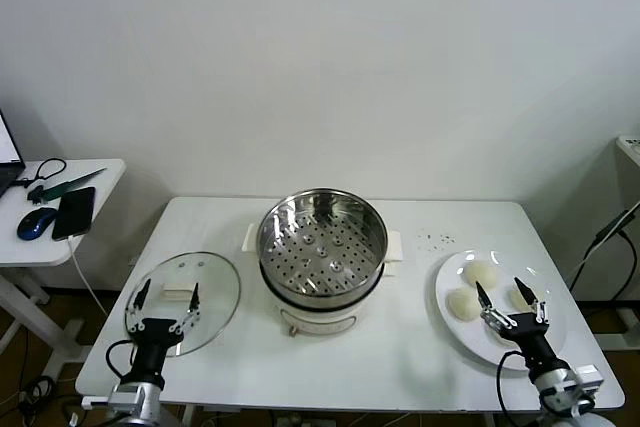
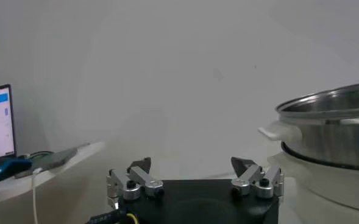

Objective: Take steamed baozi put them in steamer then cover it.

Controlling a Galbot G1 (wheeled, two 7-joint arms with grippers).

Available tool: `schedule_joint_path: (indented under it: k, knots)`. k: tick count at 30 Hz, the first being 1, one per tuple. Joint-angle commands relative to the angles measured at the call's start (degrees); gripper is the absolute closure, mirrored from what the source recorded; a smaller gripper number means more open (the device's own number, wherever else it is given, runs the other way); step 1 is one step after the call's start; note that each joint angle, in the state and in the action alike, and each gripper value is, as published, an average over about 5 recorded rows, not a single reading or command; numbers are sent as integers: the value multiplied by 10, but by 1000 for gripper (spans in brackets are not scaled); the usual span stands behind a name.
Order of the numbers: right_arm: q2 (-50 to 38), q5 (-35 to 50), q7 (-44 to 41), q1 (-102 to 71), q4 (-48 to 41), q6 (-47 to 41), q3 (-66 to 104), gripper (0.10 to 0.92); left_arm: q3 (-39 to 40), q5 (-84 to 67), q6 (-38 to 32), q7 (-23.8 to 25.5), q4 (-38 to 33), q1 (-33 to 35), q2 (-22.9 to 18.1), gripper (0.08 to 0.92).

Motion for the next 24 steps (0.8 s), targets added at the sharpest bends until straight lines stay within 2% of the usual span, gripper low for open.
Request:
schedule_joint_path:
  k: [1,8,15,21,24]
  knots:
    - [-77,-64,-32,41,-16,-60,-2,203,9,17,1,-12,-2,5,-1,177]
    - [-223,-149,-135,125,-77,-138,-72,203,21,39,-20,-22,1,9,-5,177]
    - [-349,-194,-242,232,-150,-164,-173,203,27,43,-23,-27,2,3,-12,177]
    - [-419,-231,-290,434,-243,-146,-369,203,32,41,-21,-26,2,5,-18,177]
    - [-439,-245,-331,568,-274,-137,-518,203,33,40,-23,-26,3,7,-18,177]
